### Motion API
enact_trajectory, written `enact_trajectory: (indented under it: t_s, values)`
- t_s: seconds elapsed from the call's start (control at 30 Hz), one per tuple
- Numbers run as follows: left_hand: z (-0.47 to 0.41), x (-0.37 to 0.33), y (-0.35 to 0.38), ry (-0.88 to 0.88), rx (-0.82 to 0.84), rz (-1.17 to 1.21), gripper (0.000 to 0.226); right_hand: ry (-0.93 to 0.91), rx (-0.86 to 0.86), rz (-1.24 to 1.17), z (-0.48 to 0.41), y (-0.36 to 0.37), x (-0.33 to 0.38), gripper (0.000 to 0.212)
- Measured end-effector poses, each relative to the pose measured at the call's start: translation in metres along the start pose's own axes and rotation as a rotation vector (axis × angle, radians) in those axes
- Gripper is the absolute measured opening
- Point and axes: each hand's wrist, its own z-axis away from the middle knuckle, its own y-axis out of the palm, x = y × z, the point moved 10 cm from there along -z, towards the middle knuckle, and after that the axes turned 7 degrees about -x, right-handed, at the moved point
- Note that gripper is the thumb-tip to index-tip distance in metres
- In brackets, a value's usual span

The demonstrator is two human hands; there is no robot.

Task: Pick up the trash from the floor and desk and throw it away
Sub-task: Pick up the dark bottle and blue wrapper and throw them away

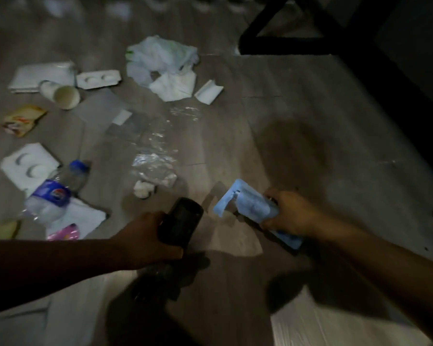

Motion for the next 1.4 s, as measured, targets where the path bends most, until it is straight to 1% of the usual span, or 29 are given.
enact_trajectory:
  t_s: [0.07,0.13,0.23,0.33,0.4,0.43,0.5,0.57,0.63,0.7,0.77,0.87,0.93,1.07,1.27,1.4]
  values:
    - [0.011,0.024,-0.013,-0.037,-0.045,-0.033,0.057,-0.084,0.048,0.033,-0.018,0.007,0.039,0.039]
    - [0.022,0.047,-0.021,-0.086,-0.058,-0.03,0.058,-0.131,0.092,0.049,-0.034,0.018,0.069,0.04]
    - [0.037,0.077,-0.033,-0.148,-0.092,-0.013,0.054,-0.148,0.14,0.05,-0.056,0.036,0.098,0.043]
    - [0.046,0.105,-0.045,-0.194,-0.145,0.076,0.052,-0.18,0.188,0.082,-0.074,0.054,0.126,0.04]
    - [0.049,0.122,-0.051,-0.237,-0.178,0.142,0.049,-0.214,0.186,0.088,-0.088,0.061,0.146,0.037]
    - [0.05,0.129,-0.054,-0.252,-0.196,0.163,0.048,-0.229,0.174,0.089,-0.096,0.064,0.156,0.04]
    - [0.05,0.14,-0.059,-0.269,-0.241,0.173,0.048,-0.252,0.129,0.097,-0.113,0.07,0.176,0.053]
    - [0.05,0.148,-0.062,-0.283,-0.274,0.167,0.05,-0.244,0.088,0.044,-0.127,0.076,0.189,0.059]
    - [0.05,0.155,-0.061,-0.305,-0.28,0.185,0.05,-0.224,0.092,0.026,-0.137,0.086,0.195,0.06]
    - [0.051,0.159,-0.058,-0.319,-0.266,0.213,0.05,-0.207,0.135,0.067,-0.142,0.098,0.195,0.062]
    - [0.049,0.161,-0.059,-0.315,-0.256,0.233,0.052,-0.189,0.164,0.084,-0.146,0.107,0.19,0.072]
    - [0.042,0.161,-0.067,-0.307,-0.267,0.219,0.057,-0.223,0.077,0.192,-0.152,0.098,0.186,0.094]
    - [0.037,0.163,-0.072,-0.313,-0.271,0.185,0.063,-0.2,0.028,0.201,-0.159,0.088,0.181,0.101]
    - [0.029,0.166,-0.079,-0.33,-0.288,0.175,0.072,-0.182,-0.037,0.164,-0.18,0.072,0.174,0.094]
    - [0.016,0.162,-0.08,-0.325,-0.277,0.217,0.073,-0.178,-0.054,0.111,-0.217,0.074,0.178,0.099]
    - [0.009,0.155,-0.087,-0.295,-0.312,0.234,0.074,-0.184,-0.072,0.106,-0.243,0.08,0.186,0.096]
